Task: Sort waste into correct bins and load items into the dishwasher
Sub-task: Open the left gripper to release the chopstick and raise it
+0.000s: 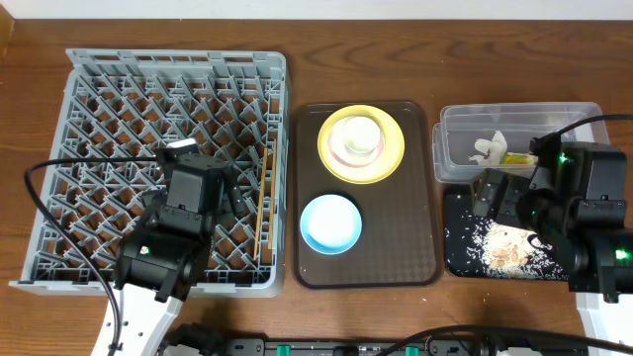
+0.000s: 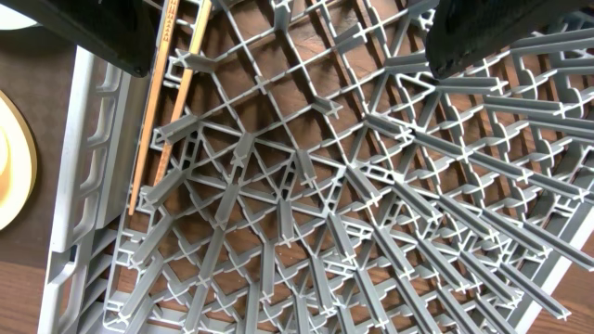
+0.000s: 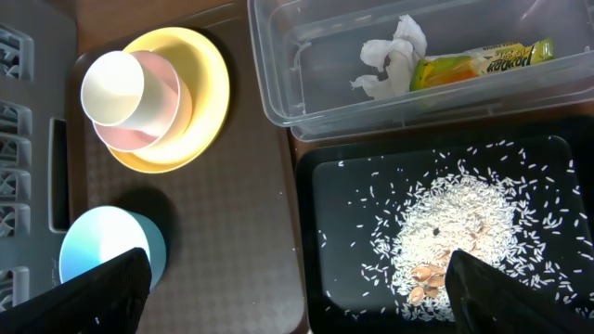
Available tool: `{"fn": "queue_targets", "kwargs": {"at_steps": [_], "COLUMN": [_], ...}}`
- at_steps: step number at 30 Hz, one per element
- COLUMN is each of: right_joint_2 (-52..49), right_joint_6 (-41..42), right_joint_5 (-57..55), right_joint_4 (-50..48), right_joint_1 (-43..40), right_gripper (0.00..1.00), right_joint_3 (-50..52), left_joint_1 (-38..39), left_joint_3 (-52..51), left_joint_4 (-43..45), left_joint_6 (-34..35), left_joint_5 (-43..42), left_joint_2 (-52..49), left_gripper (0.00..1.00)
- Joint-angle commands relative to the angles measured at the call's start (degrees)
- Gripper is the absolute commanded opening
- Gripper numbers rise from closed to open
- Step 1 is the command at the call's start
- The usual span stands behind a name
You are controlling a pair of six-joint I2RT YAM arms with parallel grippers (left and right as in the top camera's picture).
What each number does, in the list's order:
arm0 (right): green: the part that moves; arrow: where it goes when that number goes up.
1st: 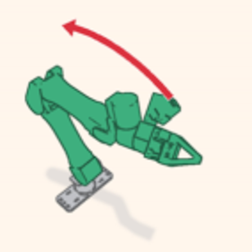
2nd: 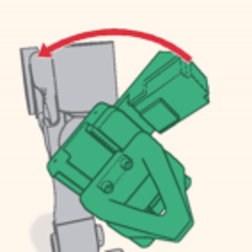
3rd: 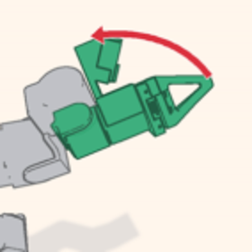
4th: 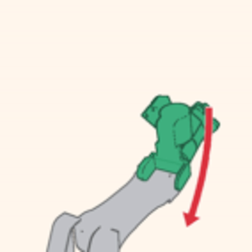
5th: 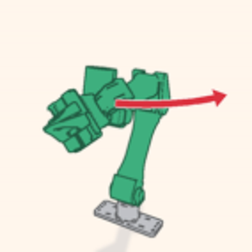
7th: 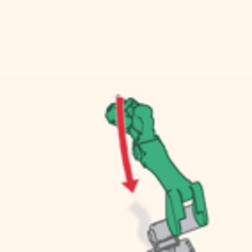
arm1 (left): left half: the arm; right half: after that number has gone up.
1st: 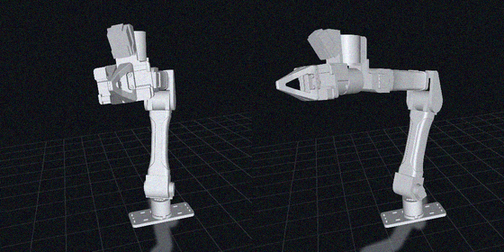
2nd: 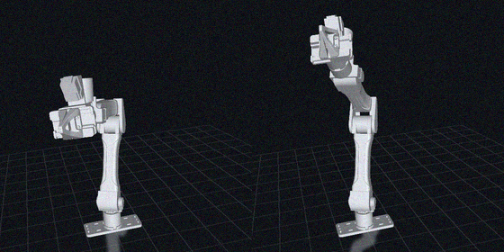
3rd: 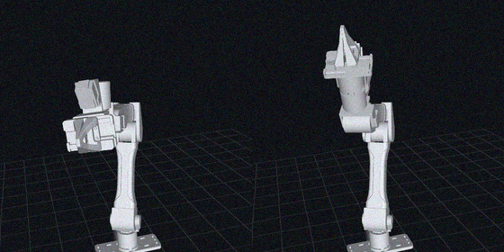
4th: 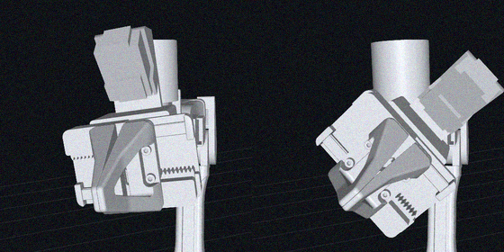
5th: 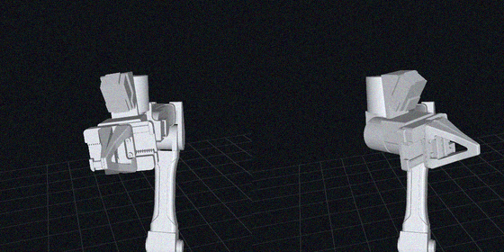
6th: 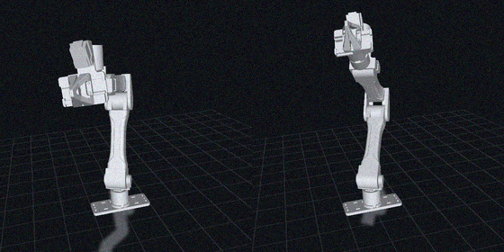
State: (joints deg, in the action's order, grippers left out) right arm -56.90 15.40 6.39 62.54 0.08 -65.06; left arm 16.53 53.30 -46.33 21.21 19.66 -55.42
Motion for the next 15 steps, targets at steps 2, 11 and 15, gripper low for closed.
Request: {"fn": "queue_targets", "kwargs": {"at_steps": [2,11,15], "right_joint_2": [0.00,0.00,0.00], "right_joint_6": [0.66,0.66,0.66], "right_joint_5": [-0.57,-0.57,-0.57], "right_joint_4": [0.15,0.15,0.15], "right_joint_1": [0.04,0.04,0.04], "right_gripper": [0.99,0.99,0.99], "right_joint_3": [0.26,0.26,0.26], "left_joint_1": [-0.28,-0.28,-0.28], "left_joint_3": [1.05,1.05,1.05], "left_joint_4": [-0.15,-0.15,-0.15], "left_joint_6": [0.50,0.50,0.50], "left_joint_5": [0.74,0.74,0.72], "left_joint_2": [-0.07,-0.07,-0.04], "left_gripper": [0.94,0.94,0.94]}}
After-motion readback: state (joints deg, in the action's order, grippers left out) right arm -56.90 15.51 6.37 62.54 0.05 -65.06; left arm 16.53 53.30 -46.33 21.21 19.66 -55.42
